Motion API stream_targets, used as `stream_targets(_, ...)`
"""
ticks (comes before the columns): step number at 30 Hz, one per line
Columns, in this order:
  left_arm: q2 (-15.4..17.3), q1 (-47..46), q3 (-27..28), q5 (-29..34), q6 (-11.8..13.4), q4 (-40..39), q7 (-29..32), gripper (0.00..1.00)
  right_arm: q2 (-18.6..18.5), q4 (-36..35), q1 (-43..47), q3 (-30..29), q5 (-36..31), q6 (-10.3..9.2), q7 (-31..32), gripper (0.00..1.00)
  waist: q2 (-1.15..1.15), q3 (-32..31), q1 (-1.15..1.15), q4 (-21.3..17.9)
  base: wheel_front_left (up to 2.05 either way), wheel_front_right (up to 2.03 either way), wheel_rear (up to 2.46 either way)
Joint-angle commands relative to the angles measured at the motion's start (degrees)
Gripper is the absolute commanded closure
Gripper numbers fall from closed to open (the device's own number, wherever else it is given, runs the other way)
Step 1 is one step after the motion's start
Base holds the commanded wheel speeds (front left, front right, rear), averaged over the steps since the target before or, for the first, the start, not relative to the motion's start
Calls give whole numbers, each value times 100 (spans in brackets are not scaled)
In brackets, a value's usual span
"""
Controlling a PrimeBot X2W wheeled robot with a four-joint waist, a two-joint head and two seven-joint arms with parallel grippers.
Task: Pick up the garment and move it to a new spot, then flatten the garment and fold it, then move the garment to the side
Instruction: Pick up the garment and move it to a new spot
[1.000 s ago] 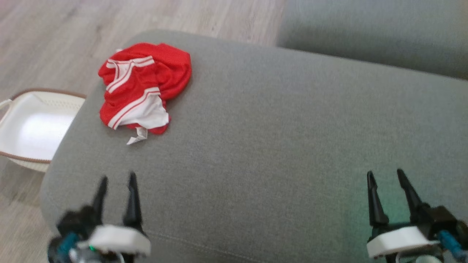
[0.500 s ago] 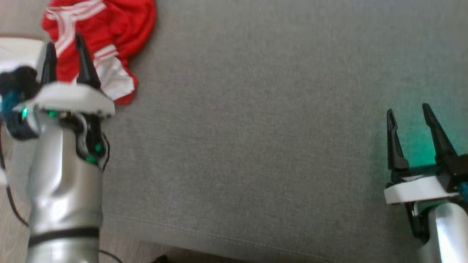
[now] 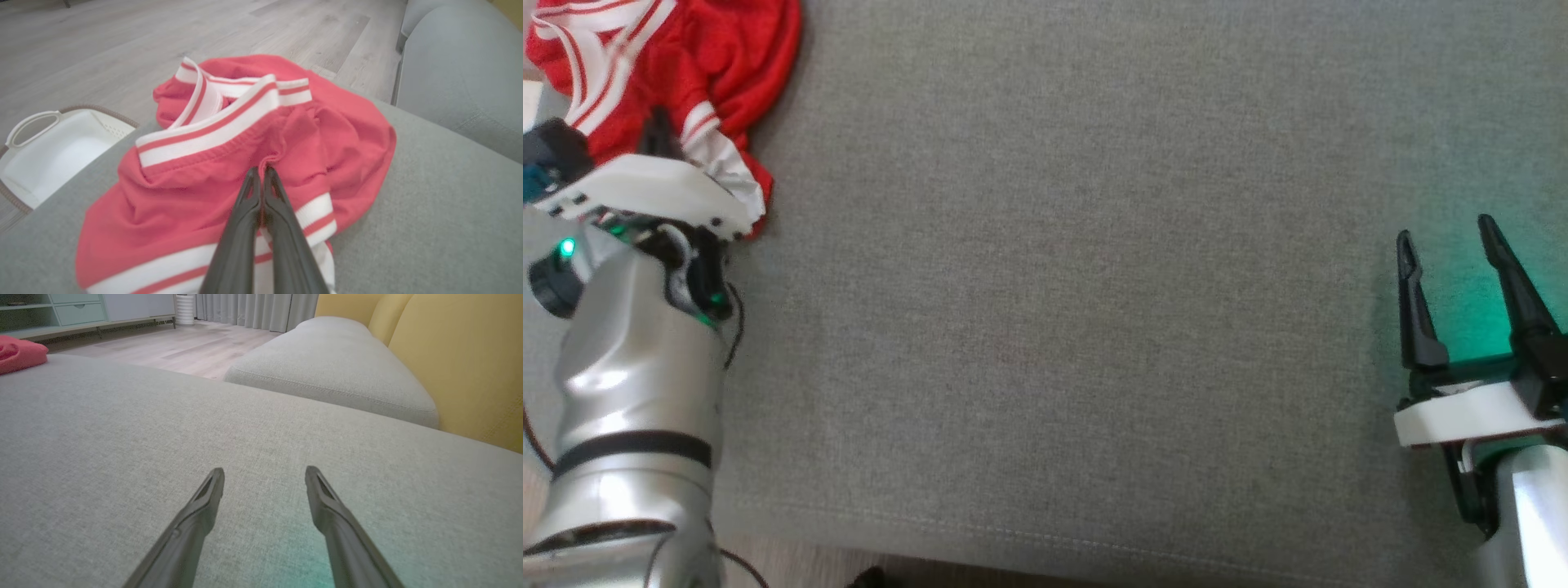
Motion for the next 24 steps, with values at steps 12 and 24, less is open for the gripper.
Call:
stream_targets(12,509,-356,-106,213,-448,-1215,-253,100,348,220,207,151,147,-4,-206,0,0,-923,0,-42,0,0,0)
stream_targets(24,687,194,-435,-384,-771,-4115,1715,100,562,625,375,76,250,-4,-383,0,0,-1628,0,-495,0,0,0)
